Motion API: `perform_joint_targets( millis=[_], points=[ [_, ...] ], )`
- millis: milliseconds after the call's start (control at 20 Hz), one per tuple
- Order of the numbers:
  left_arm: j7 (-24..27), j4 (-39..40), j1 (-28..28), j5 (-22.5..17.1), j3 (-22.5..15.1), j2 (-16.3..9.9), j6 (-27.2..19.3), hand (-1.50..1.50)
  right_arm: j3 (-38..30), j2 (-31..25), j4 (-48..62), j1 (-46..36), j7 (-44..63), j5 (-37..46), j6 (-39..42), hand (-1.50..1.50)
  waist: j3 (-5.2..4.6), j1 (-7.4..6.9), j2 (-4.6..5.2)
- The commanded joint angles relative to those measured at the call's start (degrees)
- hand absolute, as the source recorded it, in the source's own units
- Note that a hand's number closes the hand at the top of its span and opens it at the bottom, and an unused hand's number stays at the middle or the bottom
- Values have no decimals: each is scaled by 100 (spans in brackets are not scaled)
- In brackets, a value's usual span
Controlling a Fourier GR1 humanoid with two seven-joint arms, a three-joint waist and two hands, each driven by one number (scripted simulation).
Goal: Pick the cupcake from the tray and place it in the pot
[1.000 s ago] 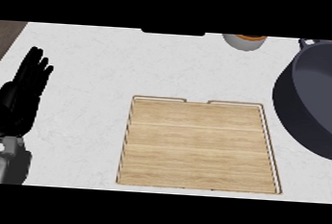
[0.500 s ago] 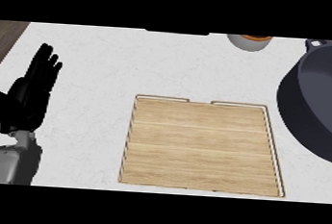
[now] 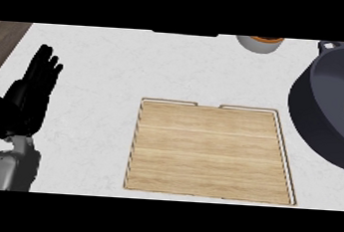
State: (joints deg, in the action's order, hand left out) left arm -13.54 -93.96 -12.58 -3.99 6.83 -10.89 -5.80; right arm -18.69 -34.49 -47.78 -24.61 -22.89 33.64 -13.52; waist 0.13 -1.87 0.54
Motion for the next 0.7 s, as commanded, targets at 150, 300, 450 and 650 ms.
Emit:
perform_joint_targets(
  millis=[150,300,450,650],
  points=[
    [-80,281,-424,107,-56,68,-119,0,-89,-51,1907,-1093,-364,-186,791,-150,9,-35,44],
    [209,302,-144,41,-10,90,-6,0,-192,-31,2310,-1148,-842,-407,1312,-150,9,-44,39],
    [181,179,-6,-13,64,-15,76,0,-645,-131,2469,-1242,-1352,-953,1830,-150,13,-39,33],
    [78,-78,209,88,-172,126,47,0,-1230,-169,2653,-1488,-1436,-1625,2332,-150,9,2,-8]
  ],
)
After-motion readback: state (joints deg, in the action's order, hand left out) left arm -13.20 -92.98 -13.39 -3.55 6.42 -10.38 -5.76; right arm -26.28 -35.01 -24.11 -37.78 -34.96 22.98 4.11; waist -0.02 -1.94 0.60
